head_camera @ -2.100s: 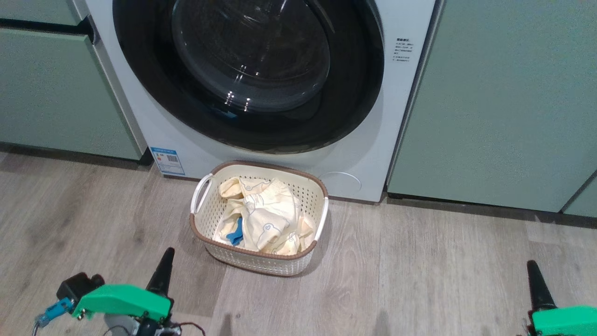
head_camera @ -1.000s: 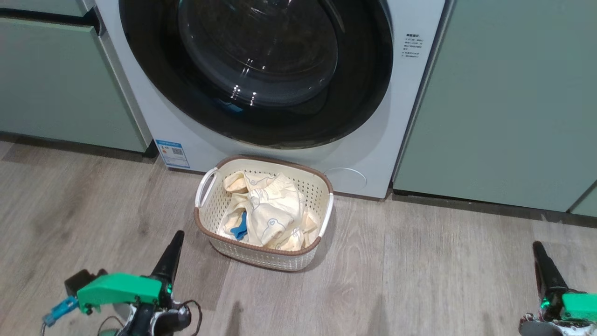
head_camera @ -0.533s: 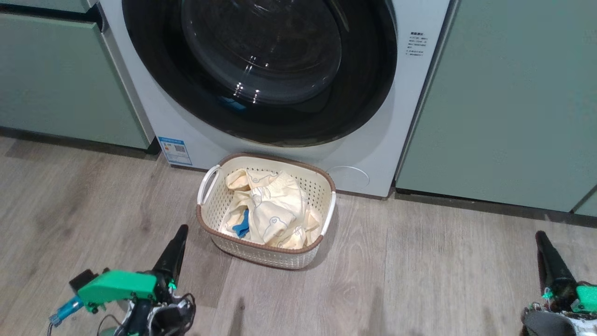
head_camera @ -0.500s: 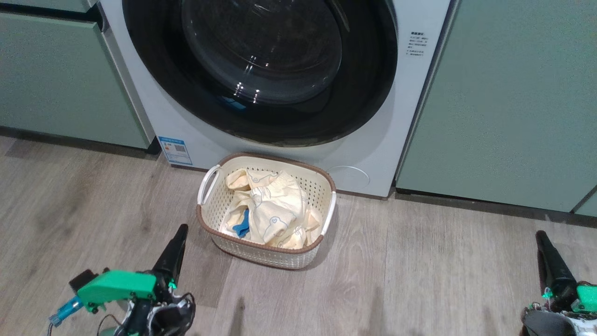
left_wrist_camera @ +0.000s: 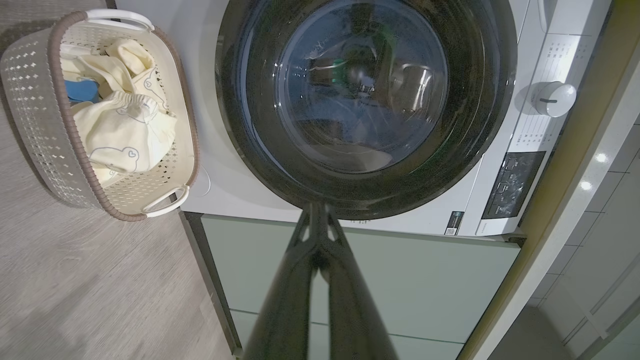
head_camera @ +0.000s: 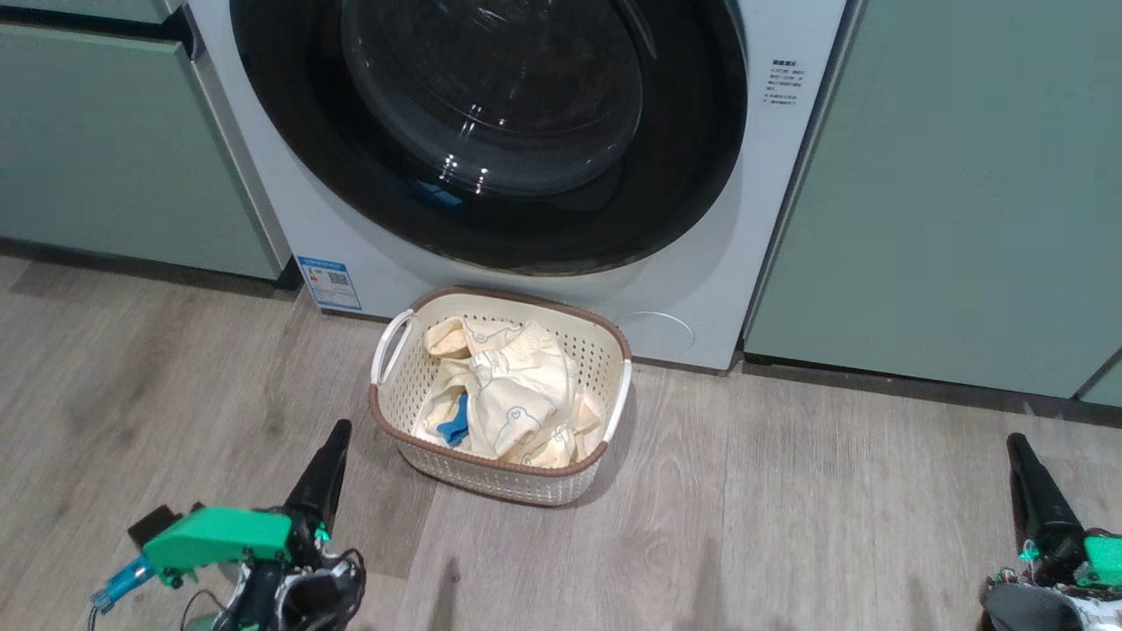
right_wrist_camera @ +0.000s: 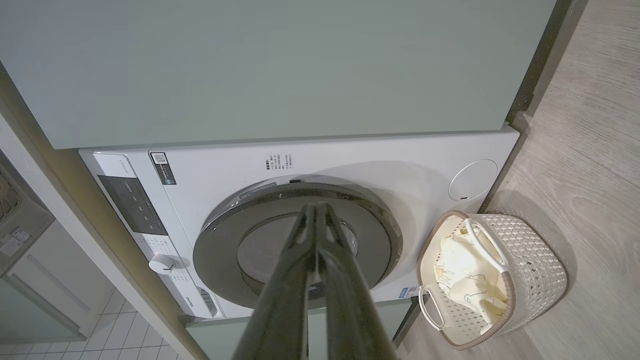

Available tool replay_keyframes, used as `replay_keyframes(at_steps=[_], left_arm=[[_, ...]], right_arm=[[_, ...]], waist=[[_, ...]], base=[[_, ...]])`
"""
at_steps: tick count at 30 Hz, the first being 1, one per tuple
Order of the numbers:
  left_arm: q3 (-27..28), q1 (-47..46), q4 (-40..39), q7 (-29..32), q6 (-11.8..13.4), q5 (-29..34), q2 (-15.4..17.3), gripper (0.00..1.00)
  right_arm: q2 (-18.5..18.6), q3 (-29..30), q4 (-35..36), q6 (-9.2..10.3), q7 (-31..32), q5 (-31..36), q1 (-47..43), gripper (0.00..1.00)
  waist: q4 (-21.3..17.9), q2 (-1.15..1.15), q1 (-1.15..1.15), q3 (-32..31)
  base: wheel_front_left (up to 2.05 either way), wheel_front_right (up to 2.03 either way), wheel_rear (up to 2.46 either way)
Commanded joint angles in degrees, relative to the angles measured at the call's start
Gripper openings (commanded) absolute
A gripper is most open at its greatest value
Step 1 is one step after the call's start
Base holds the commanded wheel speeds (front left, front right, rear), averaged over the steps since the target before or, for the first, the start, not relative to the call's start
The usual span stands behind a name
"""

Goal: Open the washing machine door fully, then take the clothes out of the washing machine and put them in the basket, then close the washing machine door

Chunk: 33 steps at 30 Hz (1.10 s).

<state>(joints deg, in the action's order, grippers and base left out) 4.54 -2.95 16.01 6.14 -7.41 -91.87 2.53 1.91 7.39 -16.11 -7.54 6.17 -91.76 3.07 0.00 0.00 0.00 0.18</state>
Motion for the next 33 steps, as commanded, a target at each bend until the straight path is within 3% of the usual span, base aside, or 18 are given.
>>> replay_keyframes(at_steps=[1,33], left_arm=[[1.99,-3.24,-1.98,0.36,-0.08,-0.28,0.35,0.0],[1.98,-3.24,-1.98,0.36,-0.08,-0.29,0.34,0.0]], right_arm=[[0.97,-0.87,2.09,0.05,0.31,-0.41,3.12,0.0],[0.97,-0.88,2.09,0.05,0.31,-0.41,3.12,0.0]], waist=[[0.0,0.0,0.0,0.0],[0.0,0.0,0.0,0.0]], base=[[0.0,0.0,0.0],[0.0,0.0,0.0]])
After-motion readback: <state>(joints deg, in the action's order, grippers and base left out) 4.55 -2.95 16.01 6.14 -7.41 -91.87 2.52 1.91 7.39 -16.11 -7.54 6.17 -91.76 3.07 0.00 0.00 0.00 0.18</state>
